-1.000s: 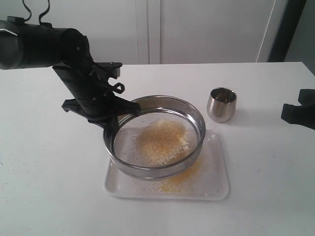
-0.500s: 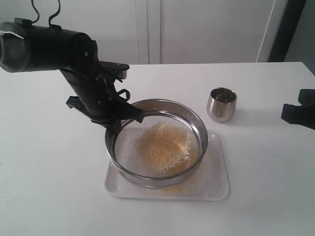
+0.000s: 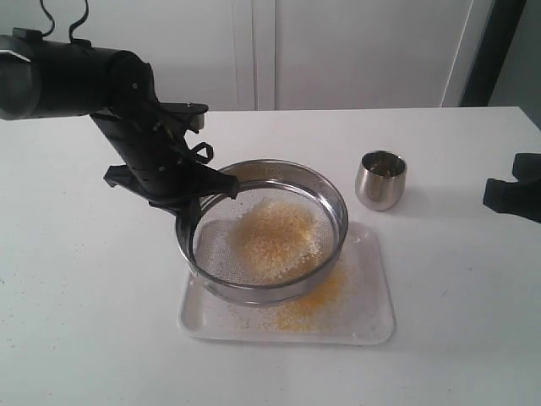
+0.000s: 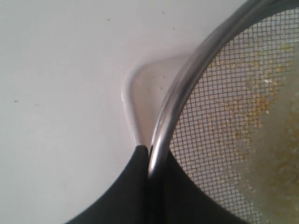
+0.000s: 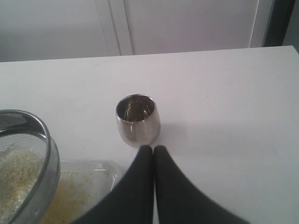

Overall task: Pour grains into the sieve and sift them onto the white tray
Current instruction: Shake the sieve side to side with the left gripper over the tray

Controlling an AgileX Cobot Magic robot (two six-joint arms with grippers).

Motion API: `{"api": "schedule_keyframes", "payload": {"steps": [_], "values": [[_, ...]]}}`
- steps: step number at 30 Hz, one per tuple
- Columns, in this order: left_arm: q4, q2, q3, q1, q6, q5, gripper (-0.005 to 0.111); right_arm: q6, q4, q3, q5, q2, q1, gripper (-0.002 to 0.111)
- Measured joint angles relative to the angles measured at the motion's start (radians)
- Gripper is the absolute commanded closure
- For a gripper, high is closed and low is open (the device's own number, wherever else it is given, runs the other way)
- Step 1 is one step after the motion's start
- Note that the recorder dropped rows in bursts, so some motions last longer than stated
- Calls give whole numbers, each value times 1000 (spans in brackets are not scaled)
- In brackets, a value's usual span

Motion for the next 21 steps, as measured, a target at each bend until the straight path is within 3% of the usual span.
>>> {"api": "schedule_keyframes", "payload": {"steps": [5, 11, 16, 21], "values": [[-17, 0, 0, -39, 32, -28, 107, 0, 0, 0, 0, 0, 0, 108], [-32, 0, 0, 7, 22, 15, 107, 0, 0, 0, 0, 0, 0, 108], [-15, 0, 0, -43, 26, -50, 107, 0, 0, 0, 0, 0, 0, 108], [9, 0, 0, -18, 0, 10, 107, 0, 0, 0, 0, 0, 0, 108]]}}
